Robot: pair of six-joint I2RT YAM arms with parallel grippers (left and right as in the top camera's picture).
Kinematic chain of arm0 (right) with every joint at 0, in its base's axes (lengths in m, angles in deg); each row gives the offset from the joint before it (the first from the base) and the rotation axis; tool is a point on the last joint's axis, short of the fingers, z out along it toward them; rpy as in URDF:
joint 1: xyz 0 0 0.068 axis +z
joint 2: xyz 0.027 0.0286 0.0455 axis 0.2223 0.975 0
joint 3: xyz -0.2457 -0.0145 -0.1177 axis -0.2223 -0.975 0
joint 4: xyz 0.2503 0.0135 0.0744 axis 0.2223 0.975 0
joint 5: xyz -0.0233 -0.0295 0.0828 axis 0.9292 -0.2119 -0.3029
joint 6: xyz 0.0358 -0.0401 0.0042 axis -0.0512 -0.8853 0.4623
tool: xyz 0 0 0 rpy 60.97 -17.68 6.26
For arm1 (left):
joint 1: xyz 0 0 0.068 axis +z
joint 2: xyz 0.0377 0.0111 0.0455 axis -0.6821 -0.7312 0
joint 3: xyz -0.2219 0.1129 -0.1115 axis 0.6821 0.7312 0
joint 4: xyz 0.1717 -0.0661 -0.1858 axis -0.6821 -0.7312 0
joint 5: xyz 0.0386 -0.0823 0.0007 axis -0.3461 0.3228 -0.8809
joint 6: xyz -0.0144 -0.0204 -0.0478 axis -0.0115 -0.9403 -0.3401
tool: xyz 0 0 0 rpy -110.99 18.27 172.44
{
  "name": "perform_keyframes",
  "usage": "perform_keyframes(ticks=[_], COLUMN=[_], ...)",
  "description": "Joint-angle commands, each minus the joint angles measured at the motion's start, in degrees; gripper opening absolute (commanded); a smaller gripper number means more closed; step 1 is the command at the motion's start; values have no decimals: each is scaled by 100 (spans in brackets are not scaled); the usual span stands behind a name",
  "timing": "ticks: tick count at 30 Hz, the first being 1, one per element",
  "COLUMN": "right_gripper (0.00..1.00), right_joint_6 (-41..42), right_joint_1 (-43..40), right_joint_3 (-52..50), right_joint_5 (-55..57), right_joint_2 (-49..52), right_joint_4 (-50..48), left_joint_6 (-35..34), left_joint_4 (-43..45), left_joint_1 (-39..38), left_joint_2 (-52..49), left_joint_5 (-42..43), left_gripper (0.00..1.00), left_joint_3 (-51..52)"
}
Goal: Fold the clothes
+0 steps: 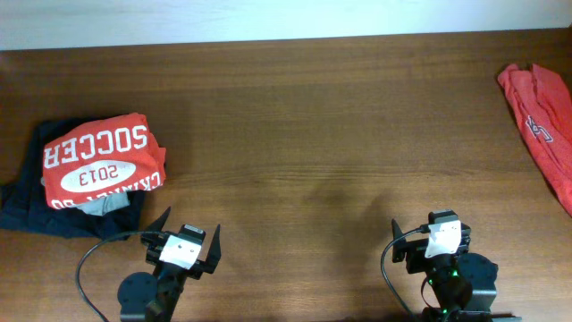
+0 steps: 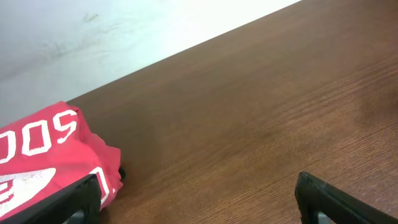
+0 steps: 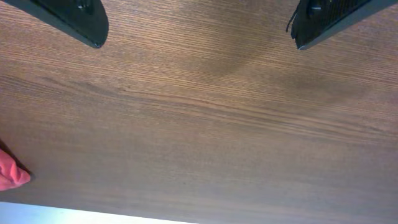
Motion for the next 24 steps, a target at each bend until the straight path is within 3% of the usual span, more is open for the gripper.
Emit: perform_keyframes(ticks=[1, 9, 17, 24], right_gripper=[99, 99, 99, 99], right_joint_6=[48, 48, 50, 55], right_joint_1=[42, 35, 35, 35], right_joint_3=[-42, -42, -42, -42], right_joint_5=[-13, -15, -732, -1941], right_joint_2=[-44, -44, -44, -44], right_joint_4=[-15, -177, -221, -730], left_joint_6=[-52, -52, -57, -59], left_joint_4=[20, 20, 61, 149], left_joint_1=[28, 28, 28, 28], left_joint_2=[50, 50, 50, 50], left_joint_5=[83, 83, 90, 1471], left_gripper=[99, 99, 99, 99], left_joint_3=[39, 39, 39, 42])
